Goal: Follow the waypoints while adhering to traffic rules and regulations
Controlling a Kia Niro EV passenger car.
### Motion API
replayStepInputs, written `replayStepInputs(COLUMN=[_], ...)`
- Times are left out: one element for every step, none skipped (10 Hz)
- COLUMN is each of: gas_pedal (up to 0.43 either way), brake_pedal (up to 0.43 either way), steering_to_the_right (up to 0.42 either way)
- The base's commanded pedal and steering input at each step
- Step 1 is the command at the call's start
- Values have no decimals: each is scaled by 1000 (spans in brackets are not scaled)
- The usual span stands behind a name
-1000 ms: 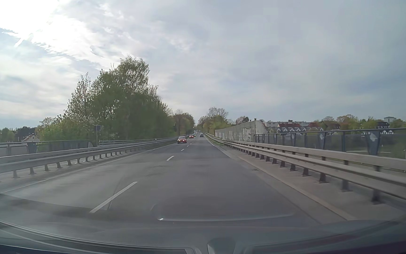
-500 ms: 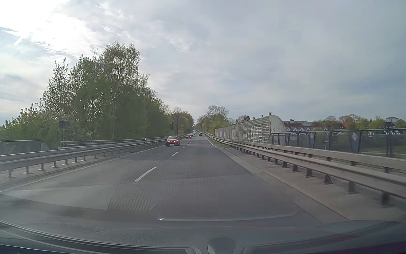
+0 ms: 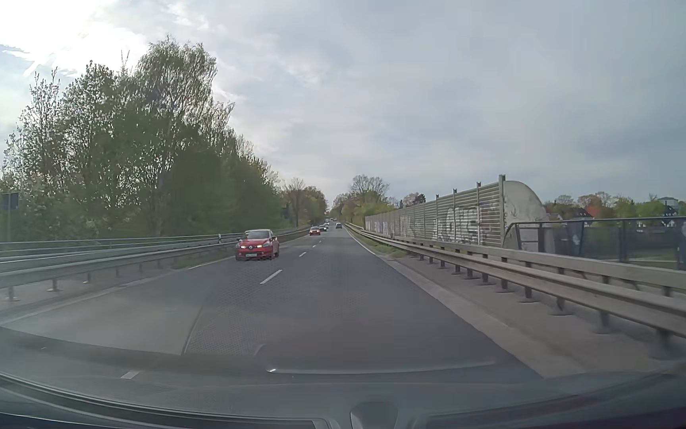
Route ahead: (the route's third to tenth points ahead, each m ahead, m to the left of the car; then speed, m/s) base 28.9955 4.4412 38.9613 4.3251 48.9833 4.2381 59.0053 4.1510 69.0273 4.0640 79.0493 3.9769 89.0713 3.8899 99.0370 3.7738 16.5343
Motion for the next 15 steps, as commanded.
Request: replayStepInputs(gas_pedal=[59, 59, 59, 59, 59, 59, 59, 59, 59, 59, 59, 59, 59, 59, 59], brake_pedal=[0, 0, 0, 0, 0, 0, 0, 0, 0, 0, 0, 0, 0, 0, 0], steering_to_the_right=[-6, -6, -6, -5, -5, -4, -3, -3, -3, -3, -3, -2, -2, -2, -3])
